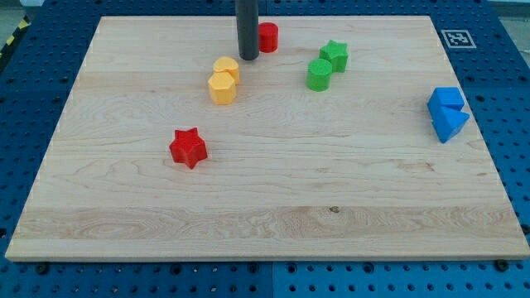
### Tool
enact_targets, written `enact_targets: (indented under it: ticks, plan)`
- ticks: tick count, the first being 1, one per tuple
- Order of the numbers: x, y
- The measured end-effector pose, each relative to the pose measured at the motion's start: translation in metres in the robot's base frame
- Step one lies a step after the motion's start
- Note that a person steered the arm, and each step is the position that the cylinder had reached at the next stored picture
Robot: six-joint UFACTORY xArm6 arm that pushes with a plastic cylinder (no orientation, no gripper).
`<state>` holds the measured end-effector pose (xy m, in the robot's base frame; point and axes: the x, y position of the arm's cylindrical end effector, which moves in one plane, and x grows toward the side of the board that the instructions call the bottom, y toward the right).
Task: Push green star along with green circle towards center
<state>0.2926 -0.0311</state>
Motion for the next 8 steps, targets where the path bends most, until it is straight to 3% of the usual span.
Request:
enact_targets:
  ticks: [4, 7, 8]
  plan:
    - [0.031, 0.007]
    - [0.005, 0.127]
    - [-0.019, 0.138]
